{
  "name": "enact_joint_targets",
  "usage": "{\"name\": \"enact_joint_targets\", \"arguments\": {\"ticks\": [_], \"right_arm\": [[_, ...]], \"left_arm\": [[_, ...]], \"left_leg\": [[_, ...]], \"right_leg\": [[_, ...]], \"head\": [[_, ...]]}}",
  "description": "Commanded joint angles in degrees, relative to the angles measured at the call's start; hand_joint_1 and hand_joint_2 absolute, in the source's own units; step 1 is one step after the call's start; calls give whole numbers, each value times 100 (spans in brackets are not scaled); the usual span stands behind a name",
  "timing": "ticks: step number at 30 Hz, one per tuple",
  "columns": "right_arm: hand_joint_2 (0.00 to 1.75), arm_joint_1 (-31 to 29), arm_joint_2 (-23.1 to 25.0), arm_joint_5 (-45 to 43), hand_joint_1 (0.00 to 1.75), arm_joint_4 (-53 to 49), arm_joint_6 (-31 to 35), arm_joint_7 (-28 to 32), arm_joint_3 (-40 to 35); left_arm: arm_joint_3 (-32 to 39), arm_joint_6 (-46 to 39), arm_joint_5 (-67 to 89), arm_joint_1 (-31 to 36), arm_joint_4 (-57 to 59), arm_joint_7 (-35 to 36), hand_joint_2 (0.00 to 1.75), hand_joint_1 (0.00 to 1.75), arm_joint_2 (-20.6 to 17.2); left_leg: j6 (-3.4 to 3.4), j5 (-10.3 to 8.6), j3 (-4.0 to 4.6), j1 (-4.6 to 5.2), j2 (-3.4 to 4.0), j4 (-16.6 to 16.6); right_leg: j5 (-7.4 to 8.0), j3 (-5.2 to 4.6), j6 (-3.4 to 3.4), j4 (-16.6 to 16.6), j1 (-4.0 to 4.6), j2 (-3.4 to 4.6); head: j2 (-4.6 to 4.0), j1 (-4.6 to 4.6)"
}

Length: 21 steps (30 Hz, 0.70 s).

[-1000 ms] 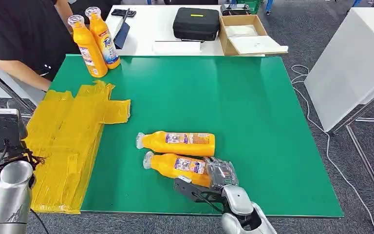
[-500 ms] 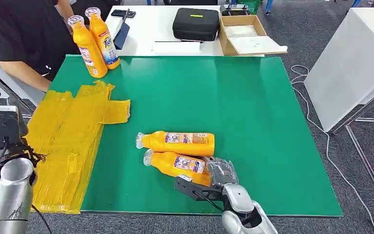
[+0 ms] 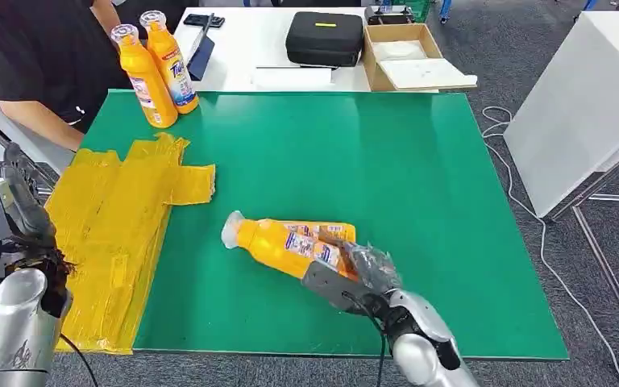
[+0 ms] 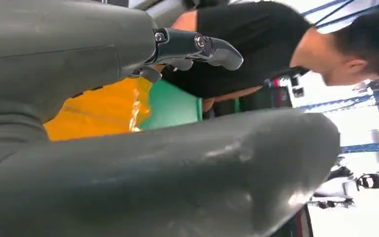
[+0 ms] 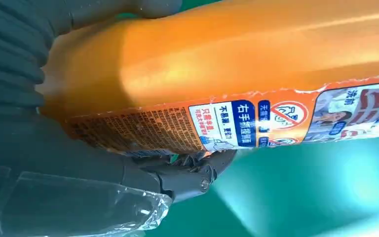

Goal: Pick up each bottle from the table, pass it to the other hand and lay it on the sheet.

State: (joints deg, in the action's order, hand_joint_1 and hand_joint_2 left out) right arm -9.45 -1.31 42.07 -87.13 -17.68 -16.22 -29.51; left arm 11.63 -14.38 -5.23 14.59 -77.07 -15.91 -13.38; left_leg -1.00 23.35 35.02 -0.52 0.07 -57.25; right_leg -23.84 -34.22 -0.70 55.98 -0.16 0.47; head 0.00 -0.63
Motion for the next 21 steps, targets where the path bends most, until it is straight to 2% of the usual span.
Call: {"name": "enact_joint_targets", "arguments": {"ticks": [1, 10, 14, 15, 18, 19, 21], "right_arm": [[175, -1056, -875, -1130, 175, -1114, 224, -66, -200], [175, -1055, -939, -1175, 175, -1072, 311, -20, -274], [175, -1084, -954, -1176, 175, -1063, 357, -13, -315], [175, -1273, -1071, -1264, 175, -1008, 372, -33, -443], [175, -1751, -1240, -1694, 175, -763, 487, -88, -597], [175, -1851, -1247, -1747, 175, -654, 503, -98, -622], [175, -2019, -1170, -1750, 175, -368, 562, -116, -668]], "left_arm": [[-246, 90, -362, -32, 58, -101, 0, 0, 1], [-263, 76, -389, -69, 33, -111, 0, 0, -31], [-274, 74, -401, -56, 43, -118, 0, 0, -35], [-320, 83, -446, -42, 42, -157, 0, 0, -53], [-510, 129, -682, 55, 54, -211, 0, 0, -73], [-567, 153, -770, 62, 33, -200, 175, 0, -59], [-674, 212, -980, 65, -3, -135, 175, 0, 2]], "left_leg": [[1, 2, 4, 7, -3, -8], [8, 13, -22, 6, -4, -5], [3, 2, -3, 5, -6, 1], [8, 15, -28, 8, -8, -4], [3, 5, -1, 6, 0, -9], [1, 1, 6, 5, 0, -6], [2, 0, 2, 4, -2, -5]], "right_leg": [[-3, -4, 5, 8, -7, -5], [-14, 22, 3, 5, -6, -7], [-4, 2, 2, 1, -5, -6], [-17, 28, 4, 6, -9, -12], [-4, -1, 4, 10, -6, -2], [-1, -7, 3, 8, -5, -1], [0, -1, 3, 5, -4, -4]], "head": [[0, 2], [0, 0], [0, 0], [0, 2], [0, 2], [0, 0], [0, 2]]}}
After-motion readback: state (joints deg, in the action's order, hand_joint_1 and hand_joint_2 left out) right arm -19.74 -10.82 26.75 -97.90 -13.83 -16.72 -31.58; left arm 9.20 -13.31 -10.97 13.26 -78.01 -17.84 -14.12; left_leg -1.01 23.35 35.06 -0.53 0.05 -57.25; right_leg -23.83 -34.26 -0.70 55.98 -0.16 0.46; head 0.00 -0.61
